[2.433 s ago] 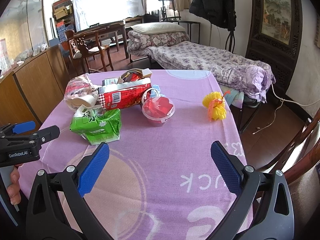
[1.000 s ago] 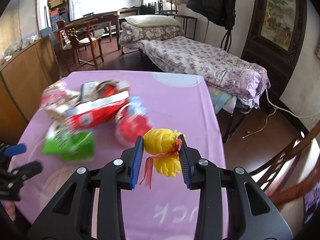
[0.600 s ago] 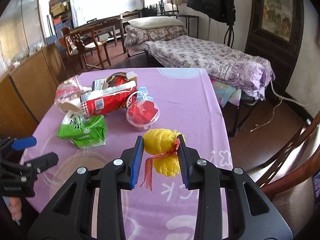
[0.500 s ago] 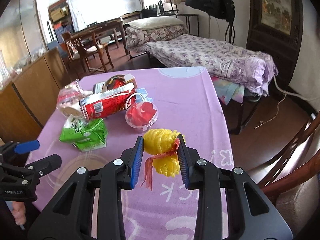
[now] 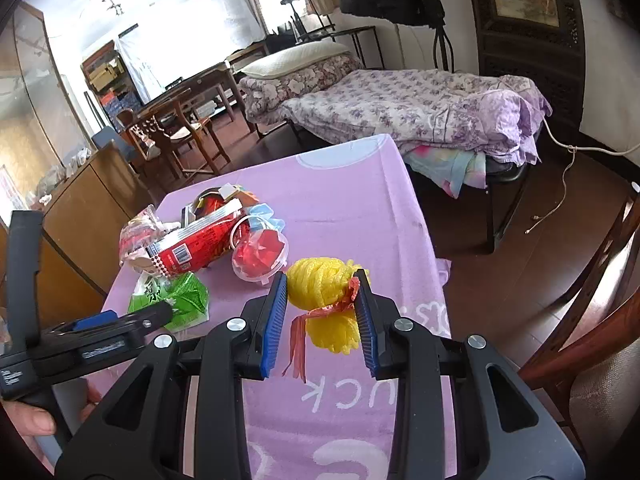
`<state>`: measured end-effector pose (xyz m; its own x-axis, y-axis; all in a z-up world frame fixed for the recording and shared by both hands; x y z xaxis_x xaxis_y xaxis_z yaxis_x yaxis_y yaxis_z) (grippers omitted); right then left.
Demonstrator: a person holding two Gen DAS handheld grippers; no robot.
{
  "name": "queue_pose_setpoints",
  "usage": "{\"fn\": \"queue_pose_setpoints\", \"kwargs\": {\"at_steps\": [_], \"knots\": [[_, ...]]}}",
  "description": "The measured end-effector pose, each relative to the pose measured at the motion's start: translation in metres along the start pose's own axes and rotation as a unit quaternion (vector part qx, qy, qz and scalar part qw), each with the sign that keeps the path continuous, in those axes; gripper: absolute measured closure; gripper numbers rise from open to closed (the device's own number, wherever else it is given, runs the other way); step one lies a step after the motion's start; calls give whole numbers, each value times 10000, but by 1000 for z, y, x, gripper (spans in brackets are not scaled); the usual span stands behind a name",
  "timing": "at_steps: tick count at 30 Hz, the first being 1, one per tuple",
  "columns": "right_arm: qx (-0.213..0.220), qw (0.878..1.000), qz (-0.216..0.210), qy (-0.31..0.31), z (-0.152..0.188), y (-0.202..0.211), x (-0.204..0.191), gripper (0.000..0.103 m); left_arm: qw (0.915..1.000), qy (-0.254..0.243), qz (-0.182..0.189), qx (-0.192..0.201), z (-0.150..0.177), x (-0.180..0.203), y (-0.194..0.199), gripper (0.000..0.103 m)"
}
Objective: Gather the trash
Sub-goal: 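Grasp the green tea bag with the left tool while the right tool holds the yellow toy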
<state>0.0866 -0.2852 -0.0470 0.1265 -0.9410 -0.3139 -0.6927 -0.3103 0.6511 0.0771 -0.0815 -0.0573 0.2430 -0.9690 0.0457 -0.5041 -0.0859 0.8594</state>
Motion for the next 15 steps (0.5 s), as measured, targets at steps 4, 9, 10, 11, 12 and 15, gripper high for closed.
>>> {"fn": "queue_pose_setpoints", "kwargs": {"at_steps": [4,9,10,11,12,15], "knots": [[13,10000,-25,-22,0,1,1,69,9997,168,-142,96,-8,4,-1,6],[9,10000,-72,-19,-1,0,0,69,9988,454,-184,-23,-18,7,-10,5],[13,10000,-78,-17,-1,0,0,69,9985,516,-180,-35,-20,8,-12,5],[12,10000,-89,-11,-1,0,-1,69,9982,562,-188,-40,-22,8,-13,5],[4,10000,-99,-9,-1,-1,-1,69,9980,592,-210,-45,-24,9,-15,5],[-25,9999,-106,7,-1,-2,-3,69,9975,615,-319,-116,-29,11,-21,5]]}}
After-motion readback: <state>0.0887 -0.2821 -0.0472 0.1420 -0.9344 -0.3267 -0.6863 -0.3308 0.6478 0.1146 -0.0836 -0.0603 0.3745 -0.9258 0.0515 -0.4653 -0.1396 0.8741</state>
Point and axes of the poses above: each gripper's, at about its wrist camera, not at the fingertips, and y roughly against the way its jaws point, x to its right, z to its underside, the point moved 5 cm from there along -y, roughly the way its jaws point
